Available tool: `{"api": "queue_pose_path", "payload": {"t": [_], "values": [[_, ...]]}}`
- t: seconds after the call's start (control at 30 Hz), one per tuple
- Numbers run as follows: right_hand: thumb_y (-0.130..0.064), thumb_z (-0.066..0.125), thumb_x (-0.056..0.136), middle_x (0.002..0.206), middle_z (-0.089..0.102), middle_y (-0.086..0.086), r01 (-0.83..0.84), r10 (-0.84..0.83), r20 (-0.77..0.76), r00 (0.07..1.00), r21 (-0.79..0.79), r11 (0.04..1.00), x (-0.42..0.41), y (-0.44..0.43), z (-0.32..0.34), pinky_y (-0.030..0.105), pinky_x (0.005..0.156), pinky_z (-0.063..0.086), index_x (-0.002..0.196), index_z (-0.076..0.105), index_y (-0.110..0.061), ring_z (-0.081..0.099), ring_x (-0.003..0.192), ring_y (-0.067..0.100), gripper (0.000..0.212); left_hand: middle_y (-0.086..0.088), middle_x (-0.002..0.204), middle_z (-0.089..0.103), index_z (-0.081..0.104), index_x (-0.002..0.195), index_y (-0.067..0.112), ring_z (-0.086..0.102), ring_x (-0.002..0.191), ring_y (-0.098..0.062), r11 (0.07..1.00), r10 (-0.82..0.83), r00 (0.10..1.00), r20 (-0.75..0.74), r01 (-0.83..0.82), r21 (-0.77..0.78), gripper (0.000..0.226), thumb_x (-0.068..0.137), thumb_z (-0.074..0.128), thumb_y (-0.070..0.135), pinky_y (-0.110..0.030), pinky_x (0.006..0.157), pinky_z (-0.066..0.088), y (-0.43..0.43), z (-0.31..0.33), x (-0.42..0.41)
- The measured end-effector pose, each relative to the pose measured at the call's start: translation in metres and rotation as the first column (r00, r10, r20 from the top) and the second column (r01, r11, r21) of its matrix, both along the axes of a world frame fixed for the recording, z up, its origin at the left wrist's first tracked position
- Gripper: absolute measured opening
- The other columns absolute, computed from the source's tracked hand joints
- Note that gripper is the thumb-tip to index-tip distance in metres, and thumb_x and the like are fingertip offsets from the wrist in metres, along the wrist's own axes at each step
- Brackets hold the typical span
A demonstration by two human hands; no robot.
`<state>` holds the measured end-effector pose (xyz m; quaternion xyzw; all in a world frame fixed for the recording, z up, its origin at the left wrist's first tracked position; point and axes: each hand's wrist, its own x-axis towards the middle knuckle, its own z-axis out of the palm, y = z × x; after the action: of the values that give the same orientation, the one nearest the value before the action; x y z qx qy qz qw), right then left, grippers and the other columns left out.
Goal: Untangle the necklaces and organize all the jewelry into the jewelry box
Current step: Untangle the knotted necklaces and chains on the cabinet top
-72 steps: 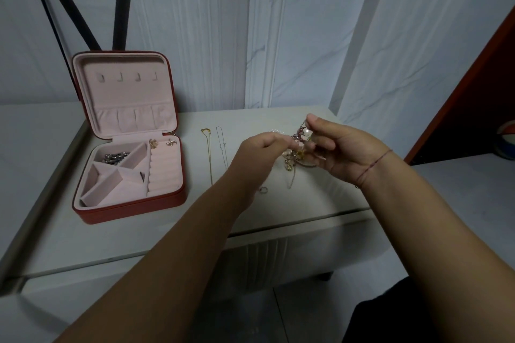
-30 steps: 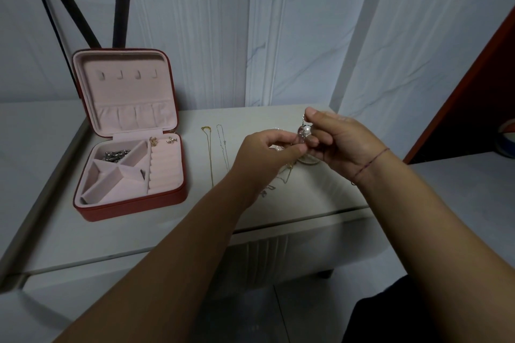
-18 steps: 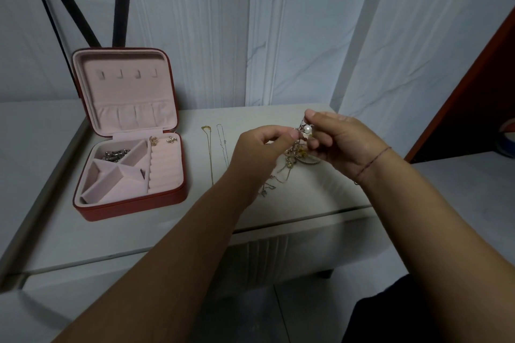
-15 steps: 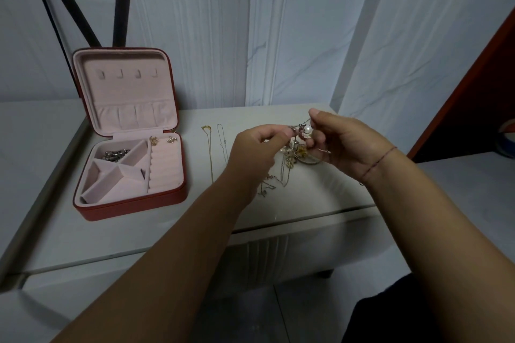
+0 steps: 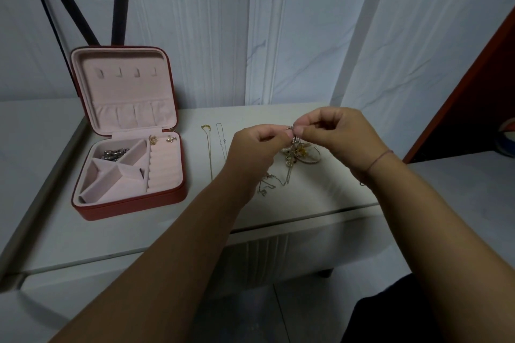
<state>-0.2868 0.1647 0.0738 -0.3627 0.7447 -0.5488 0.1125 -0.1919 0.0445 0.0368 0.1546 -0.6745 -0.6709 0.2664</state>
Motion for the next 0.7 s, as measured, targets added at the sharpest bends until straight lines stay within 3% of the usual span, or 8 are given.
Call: {"api": "queue_pose_path", "payload": {"t": [0.1,0.2,0.33,0.47,0.6,0.7], "values": [[-0.010,0.076,0.078,0.085,0.072,0.016,0.000,0.001,-0.071,0.998,0.015,1.000,0.001,0.000,0.001,0.037,0.084,0.055,0.081,0.073,-0.017,0.065,0.079,0.027,0.008,0.003,0.075,0.069,0.072,0.093,0.008,0.057,0.056,0.007,1.000,0.001,1.000,0.000,-0.001,-0.028,0.010,0.087,0.066,0.013,-0.007,0.051,0.040,-0.001,0.000,0.001],[-0.012,0.074,0.080,0.084,0.070,0.019,0.012,-0.005,-0.140,0.990,0.050,0.999,0.000,0.000,0.001,0.044,0.081,0.054,0.080,0.074,-0.019,0.062,0.078,0.035,0.008,0.002,0.073,0.067,0.072,0.092,0.007,0.056,0.054,0.006,0.999,0.012,1.000,0.009,-0.011,-0.047,0.010,0.086,0.068,0.012,-0.007,0.050,0.040,-0.001,-0.002,0.000],[-0.015,0.070,0.084,0.085,0.069,0.018,0.044,-0.021,-0.209,0.978,0.106,0.993,0.000,-0.003,-0.002,0.042,0.077,0.053,0.083,0.074,-0.015,0.058,0.073,0.026,0.004,0.002,0.070,0.064,0.068,0.086,0.011,0.054,0.052,0.005,1.000,0.021,1.000,0.001,-0.021,-0.010,0.001,0.085,0.067,0.010,-0.009,0.049,0.039,0.000,-0.001,-0.002],[-0.019,0.070,0.085,0.087,0.070,0.017,0.027,-0.003,-0.177,0.984,0.134,0.991,-0.003,-0.004,-0.005,0.042,0.083,0.053,0.082,0.073,-0.016,0.063,0.082,0.033,0.005,-0.006,0.083,0.071,0.070,0.094,0.011,0.059,0.059,0.003,1.000,0.006,1.000,-0.021,-0.006,-0.009,0.009,0.085,0.068,0.012,-0.008,0.052,0.041,-0.002,-0.001,-0.001],[-0.020,0.069,0.085,0.078,0.067,0.007,-0.008,0.017,-0.060,0.998,0.149,0.989,-0.005,-0.003,-0.008,0.028,0.075,0.051,0.083,0.072,-0.009,0.056,0.068,0.007,0.012,-0.003,0.083,0.073,0.073,0.094,0.011,0.059,0.061,0.004,0.995,0.029,1.000,-0.009,-0.030,-0.095,0.011,0.086,0.067,0.013,-0.008,0.054,0.041,-0.005,-0.002,0.001],[-0.018,0.066,0.088,0.070,0.060,0.002,-0.029,0.026,0.025,0.999,0.128,0.991,-0.005,-0.003,-0.010,0.012,0.060,0.043,0.086,0.069,0.004,0.050,0.056,-0.002,0.023,0.001,0.079,0.071,0.072,0.091,0.016,0.056,0.059,0.004,0.985,0.043,0.999,0.026,-0.038,-0.169,0.008,0.087,0.066,0.016,-0.010,0.055,0.040,-0.006,-0.003,0.000]]}}
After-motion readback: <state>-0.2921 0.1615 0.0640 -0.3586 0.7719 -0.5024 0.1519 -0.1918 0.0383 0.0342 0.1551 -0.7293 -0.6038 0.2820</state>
